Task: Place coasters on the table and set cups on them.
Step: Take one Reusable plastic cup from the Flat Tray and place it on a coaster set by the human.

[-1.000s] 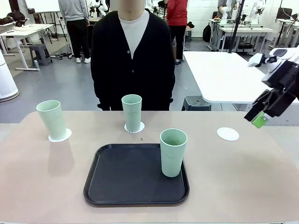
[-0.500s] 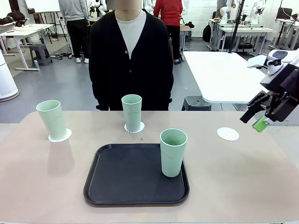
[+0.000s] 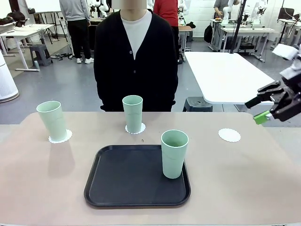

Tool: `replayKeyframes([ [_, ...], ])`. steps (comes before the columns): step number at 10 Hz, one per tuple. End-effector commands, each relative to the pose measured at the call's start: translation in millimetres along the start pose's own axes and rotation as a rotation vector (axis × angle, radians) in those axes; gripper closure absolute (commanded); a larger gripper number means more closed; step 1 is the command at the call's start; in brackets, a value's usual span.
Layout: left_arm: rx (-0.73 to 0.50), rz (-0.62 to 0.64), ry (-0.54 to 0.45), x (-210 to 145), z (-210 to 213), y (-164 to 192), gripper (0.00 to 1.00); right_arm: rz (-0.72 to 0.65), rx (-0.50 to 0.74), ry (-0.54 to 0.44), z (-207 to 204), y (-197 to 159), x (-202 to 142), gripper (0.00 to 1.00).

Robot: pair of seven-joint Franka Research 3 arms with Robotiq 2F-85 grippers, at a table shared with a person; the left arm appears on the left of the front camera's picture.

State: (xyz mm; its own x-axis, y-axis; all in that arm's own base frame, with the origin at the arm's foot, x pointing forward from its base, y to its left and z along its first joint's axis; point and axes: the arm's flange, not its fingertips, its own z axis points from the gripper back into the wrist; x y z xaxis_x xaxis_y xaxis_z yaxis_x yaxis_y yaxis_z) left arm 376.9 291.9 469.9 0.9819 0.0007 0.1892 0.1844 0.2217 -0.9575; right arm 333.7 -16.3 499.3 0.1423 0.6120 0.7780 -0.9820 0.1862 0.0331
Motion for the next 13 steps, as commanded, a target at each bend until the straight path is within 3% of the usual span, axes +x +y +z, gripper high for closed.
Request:
replayKeyframes([
  [1, 0.000, 0.004, -0.009, 0, 1, -1, 0.00, 0.109, -0.008, -0.112, -37, 0, -36, 0.00],
  [3, 0.000, 0.004, -0.009, 0, 1, -1, 0.00, 0.179, 0.027, -0.133, -64, -5, -56, 0.00],
  [8, 0.000, 0.004, -0.009, 0, 1, -1, 0.00, 0.170, 0.117, -0.186, -128, -24, -76, 0.00],
  [12, 0.000, 0.004, -0.009, 0, 1, -1, 0.00, 0.163, 0.137, -0.216, -145, -24, -76, 0.00],
  [13, 0.000, 0.004, -0.009, 0, 1, -1, 0.00, 0.077, 0.164, -0.194, -137, -18, -73, 0.00],
])
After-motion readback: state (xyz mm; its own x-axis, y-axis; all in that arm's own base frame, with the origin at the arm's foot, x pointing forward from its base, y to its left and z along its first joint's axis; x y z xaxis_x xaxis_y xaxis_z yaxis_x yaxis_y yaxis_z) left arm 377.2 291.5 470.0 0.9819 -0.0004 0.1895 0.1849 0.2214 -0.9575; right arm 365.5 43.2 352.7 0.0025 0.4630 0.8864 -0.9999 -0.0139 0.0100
